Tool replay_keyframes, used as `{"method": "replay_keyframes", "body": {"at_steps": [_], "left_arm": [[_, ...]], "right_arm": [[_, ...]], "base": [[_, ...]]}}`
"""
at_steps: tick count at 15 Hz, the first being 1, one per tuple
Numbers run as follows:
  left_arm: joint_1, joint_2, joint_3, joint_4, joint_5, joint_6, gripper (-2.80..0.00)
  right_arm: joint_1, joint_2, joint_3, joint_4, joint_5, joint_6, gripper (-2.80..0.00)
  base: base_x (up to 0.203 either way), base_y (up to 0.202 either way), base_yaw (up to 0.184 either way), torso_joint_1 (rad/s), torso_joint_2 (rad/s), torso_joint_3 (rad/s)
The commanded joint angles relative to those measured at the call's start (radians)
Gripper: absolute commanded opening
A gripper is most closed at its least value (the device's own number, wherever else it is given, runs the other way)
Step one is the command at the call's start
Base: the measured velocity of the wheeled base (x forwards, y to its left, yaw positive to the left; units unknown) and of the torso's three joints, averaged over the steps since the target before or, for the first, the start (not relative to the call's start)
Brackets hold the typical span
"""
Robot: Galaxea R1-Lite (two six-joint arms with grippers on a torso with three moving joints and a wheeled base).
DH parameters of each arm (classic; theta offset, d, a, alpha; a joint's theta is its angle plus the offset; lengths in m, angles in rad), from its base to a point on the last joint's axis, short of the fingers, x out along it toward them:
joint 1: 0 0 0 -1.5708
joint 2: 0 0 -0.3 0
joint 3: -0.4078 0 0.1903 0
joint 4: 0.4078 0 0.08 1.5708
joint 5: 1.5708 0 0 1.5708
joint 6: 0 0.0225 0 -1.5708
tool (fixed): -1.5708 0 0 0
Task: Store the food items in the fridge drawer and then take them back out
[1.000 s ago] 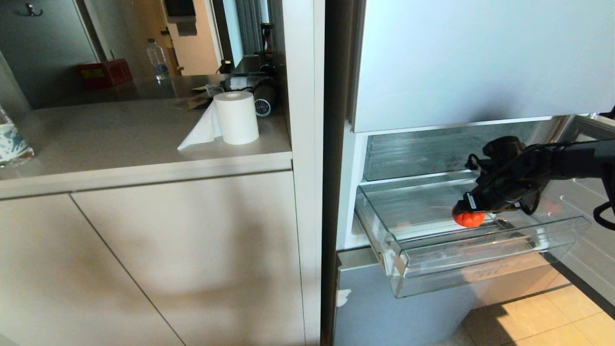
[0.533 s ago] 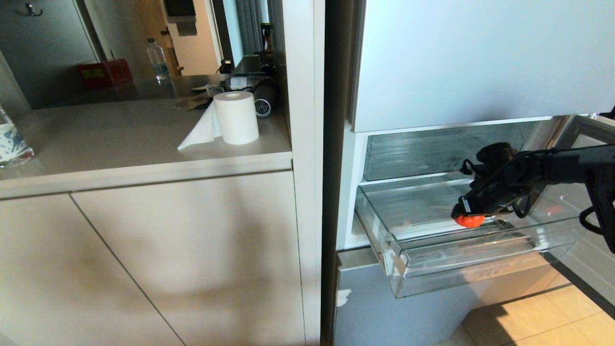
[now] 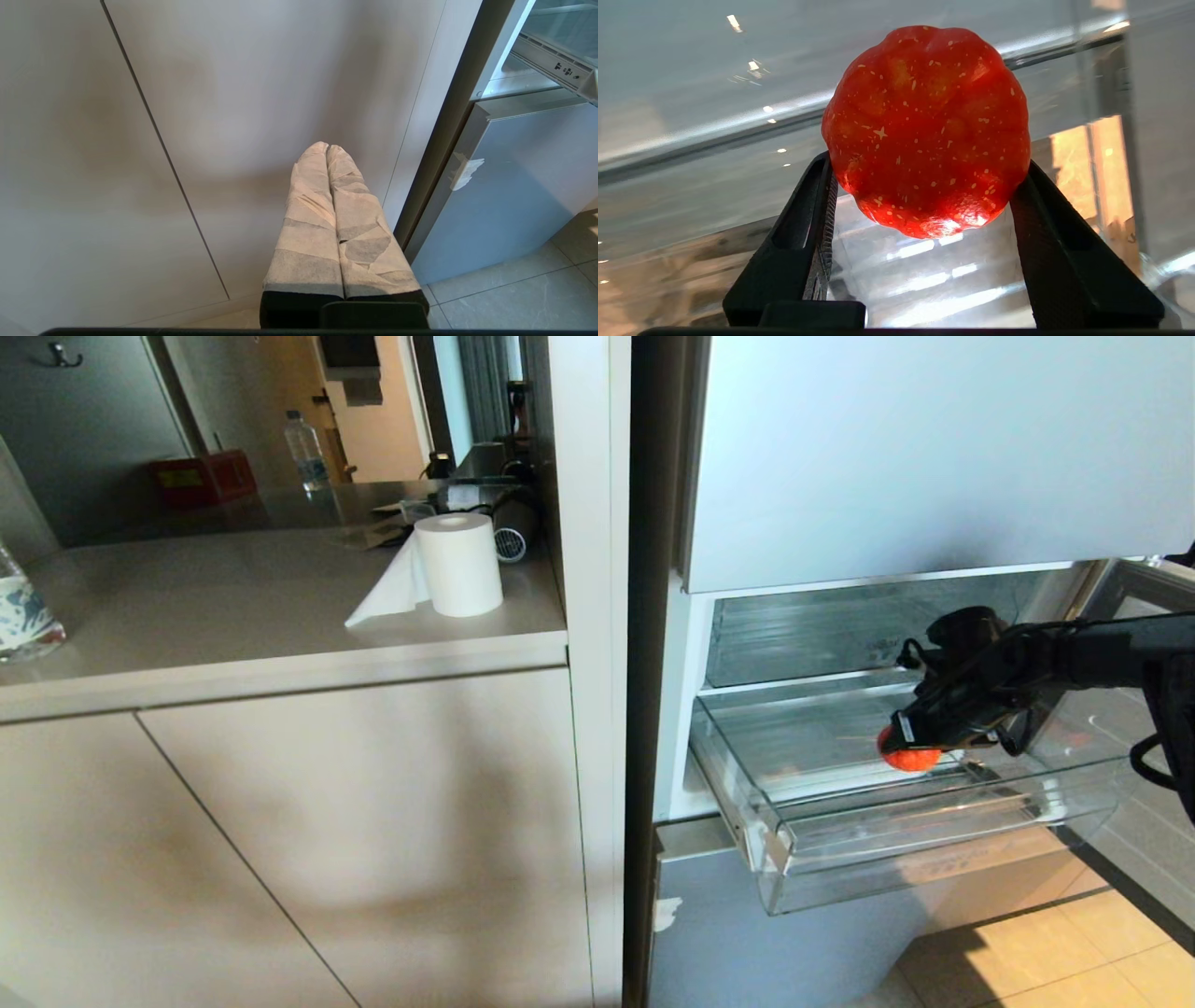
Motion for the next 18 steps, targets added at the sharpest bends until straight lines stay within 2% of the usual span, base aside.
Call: {"method": "replay_keyframes", "body": {"at_steps": [1,5,9,13,15,18], "left_arm": [[0.0,0.0,0.0,0.0,0.0,0.0,-2.8],[0.0,0.0,0.0,0.0,0.0,0.0,-2.8],[0.0,0.0,0.0,0.0,0.001,0.0,-2.8],[0.0,0.0,0.0,0.0,0.0,0.0,-2.8],[0.0,0.0,0.0,0.0,0.001,0.0,-2.8],[0.0,0.0,0.0,0.0,0.0,0.0,-2.8]], "right_arm": [[0.018,-0.109,0.017,0.007,-0.001,0.02,-2.8],[0.035,-0.283,0.154,0.028,-0.001,0.045,-2.8],[0.034,-0.53,0.428,-0.014,0.001,0.046,-2.8],[0.033,-0.872,0.834,-0.202,0.0,-0.001,-2.8],[0.032,-1.062,1.045,-0.324,0.0,-0.049,-2.8],[0.035,-1.37,1.334,-0.523,0.004,-0.076,-2.8]], "base": [[0.0,0.0,0.0,0.0,0.0,0.0],[0.0,0.0,0.0,0.0,0.0,0.0],[0.0,0.0,0.0,0.0,0.0,0.0],[0.0,0.0,0.0,0.0,0.0,0.0],[0.0,0.0,0.0,0.0,0.0,0.0],[0.0,0.0,0.0,0.0,0.0,0.0]]}}
